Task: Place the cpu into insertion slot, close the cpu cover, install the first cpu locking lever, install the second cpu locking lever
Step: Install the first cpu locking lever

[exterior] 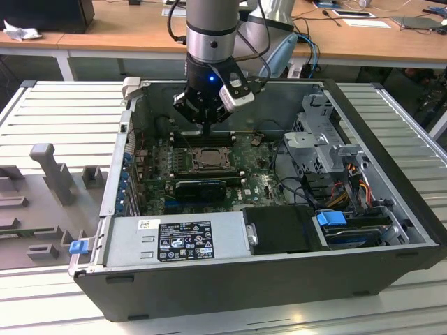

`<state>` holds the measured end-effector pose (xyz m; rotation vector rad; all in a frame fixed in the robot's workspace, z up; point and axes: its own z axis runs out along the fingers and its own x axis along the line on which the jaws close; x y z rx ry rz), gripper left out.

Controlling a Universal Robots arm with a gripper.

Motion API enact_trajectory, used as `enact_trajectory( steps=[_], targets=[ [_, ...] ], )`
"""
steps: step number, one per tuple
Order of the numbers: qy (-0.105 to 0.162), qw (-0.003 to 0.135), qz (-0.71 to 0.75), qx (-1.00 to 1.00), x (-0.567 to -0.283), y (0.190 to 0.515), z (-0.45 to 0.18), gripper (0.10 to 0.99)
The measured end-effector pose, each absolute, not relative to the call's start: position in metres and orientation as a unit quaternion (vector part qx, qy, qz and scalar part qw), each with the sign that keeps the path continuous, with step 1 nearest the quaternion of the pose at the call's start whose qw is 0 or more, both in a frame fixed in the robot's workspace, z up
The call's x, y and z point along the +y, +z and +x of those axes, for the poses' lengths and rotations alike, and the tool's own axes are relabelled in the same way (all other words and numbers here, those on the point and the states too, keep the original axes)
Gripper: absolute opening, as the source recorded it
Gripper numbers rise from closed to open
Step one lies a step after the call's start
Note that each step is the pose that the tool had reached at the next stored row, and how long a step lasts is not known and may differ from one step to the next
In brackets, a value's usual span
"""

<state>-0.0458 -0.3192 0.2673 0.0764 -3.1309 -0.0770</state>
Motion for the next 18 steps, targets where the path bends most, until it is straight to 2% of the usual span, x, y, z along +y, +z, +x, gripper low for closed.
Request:
enact_trajectory(
  steps=[18],
  targets=[
    [-0.025, 0.004, 0.028, -0.999, -0.317, 0.265, -0.110, 0.106]
  ],
)
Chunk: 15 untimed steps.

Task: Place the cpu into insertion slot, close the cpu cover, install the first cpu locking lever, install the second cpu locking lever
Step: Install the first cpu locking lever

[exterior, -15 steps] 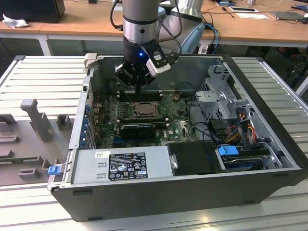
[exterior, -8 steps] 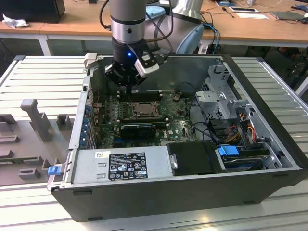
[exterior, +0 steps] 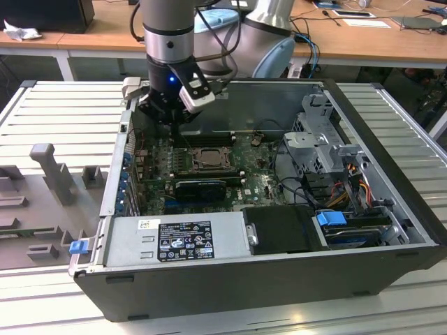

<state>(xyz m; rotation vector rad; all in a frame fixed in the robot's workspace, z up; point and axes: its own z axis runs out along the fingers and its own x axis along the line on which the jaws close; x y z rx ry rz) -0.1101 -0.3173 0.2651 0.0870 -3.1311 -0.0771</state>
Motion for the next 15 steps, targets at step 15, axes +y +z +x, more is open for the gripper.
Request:
enact_trajectory(
  steps=[15],
  targets=[
    [-0.025, 0.004, 0.029, -0.999, -0.294, 0.260, -0.117, 0.106]
  ],
)
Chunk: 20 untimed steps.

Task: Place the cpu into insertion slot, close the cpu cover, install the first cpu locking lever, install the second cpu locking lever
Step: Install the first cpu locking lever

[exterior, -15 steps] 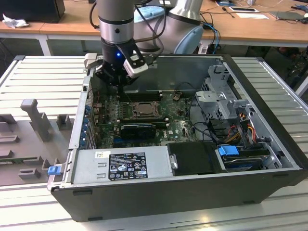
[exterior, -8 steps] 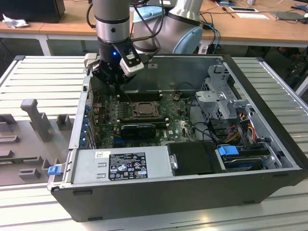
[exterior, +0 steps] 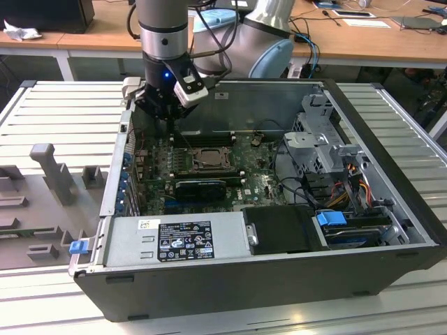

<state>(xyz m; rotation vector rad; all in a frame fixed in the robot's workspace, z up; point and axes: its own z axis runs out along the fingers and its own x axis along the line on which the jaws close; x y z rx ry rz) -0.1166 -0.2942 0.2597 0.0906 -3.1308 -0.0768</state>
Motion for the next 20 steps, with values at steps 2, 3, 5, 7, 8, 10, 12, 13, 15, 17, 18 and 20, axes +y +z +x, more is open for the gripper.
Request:
enact_trajectory(
  steps=[2, 3, 5, 7, 8, 10, 12, 13, 15, 17, 18, 20],
  targets=[
    [-0.025, 0.004, 0.029, -0.999, -0.292, 0.259, -0.117, 0.106],
    [-0.025, 0.004, 0.029, -0.999, -0.291, 0.259, -0.117, 0.106],
    [-0.025, 0.004, 0.029, -0.999, -0.289, 0.259, -0.115, 0.106],
    [-0.025, 0.004, 0.029, -0.999, -0.288, 0.259, -0.114, 0.106],
    [-0.025, 0.004, 0.029, -0.999, -0.288, 0.259, -0.112, 0.106],
    [-0.025, 0.004, 0.029, -0.999, -0.288, 0.259, -0.108, 0.106],
    [-0.025, 0.004, 0.029, -0.999, -0.287, 0.259, -0.105, 0.106],
    [-0.025, 0.004, 0.029, -0.999, -0.287, 0.259, -0.101, 0.106],
    [-0.025, 0.004, 0.029, -0.999, -0.287, 0.259, -0.095, 0.106],
    [-0.025, 0.004, 0.029, -0.999, -0.287, 0.259, -0.090, 0.106],
    [-0.025, 0.004, 0.029, -0.999, -0.287, 0.259, -0.087, 0.106],
    [-0.025, 0.004, 0.029, -0.999, -0.287, 0.259, -0.077, 0.106]
  ],
)
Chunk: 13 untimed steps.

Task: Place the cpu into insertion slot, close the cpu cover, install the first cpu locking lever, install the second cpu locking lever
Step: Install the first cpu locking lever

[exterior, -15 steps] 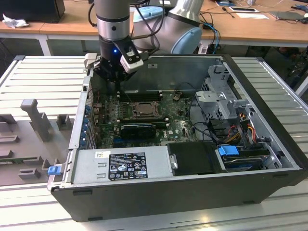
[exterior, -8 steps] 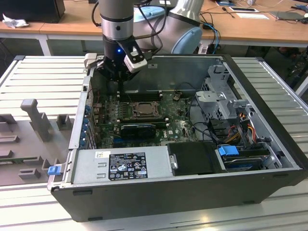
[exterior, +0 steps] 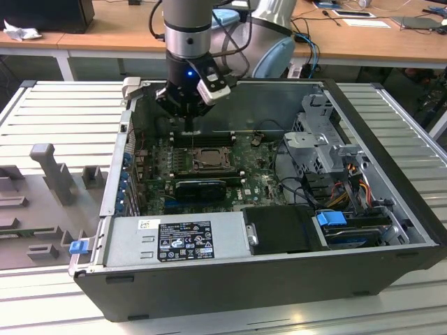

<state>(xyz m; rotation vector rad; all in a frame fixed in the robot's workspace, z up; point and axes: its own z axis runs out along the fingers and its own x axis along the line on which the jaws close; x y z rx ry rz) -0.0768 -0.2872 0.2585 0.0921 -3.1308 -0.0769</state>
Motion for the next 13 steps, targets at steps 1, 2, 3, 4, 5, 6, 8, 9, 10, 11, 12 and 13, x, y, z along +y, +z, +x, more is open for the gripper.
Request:
enact_trajectory(
  steps=[1, 2, 3, 4, 5, 6, 8, 9, 10, 11, 12, 13],
  targets=[
    [-0.025, 0.004, 0.029, -0.999, -0.287, 0.259, -0.072, 0.106],
    [-0.025, 0.004, 0.029, -0.999, -0.287, 0.259, -0.065, 0.106],
    [-0.025, 0.004, 0.029, -0.999, -0.287, 0.258, -0.062, 0.106],
    [-0.025, 0.004, 0.029, -0.999, -0.287, 0.258, -0.059, 0.106],
    [-0.025, 0.004, 0.029, -0.999, -0.287, 0.258, -0.056, 0.106],
    [-0.025, 0.004, 0.029, -0.999, -0.287, 0.258, -0.053, 0.106],
    [-0.027, 0.004, 0.029, -0.999, -0.287, 0.258, -0.049, 0.106],
    [-0.031, 0.004, 0.029, -0.999, -0.287, 0.258, -0.049, 0.106],
    [-0.041, 0.004, 0.030, -0.999, -0.287, 0.256, -0.049, 0.106],
    [-0.041, 0.004, 0.030, -0.999, -0.287, 0.255, -0.049, 0.106],
    [-0.041, 0.004, 0.029, -0.999, -0.287, 0.253, -0.049, 0.106],
    [-0.041, 0.004, 0.029, -0.999, -0.287, 0.251, -0.049, 0.106]
  ],
)
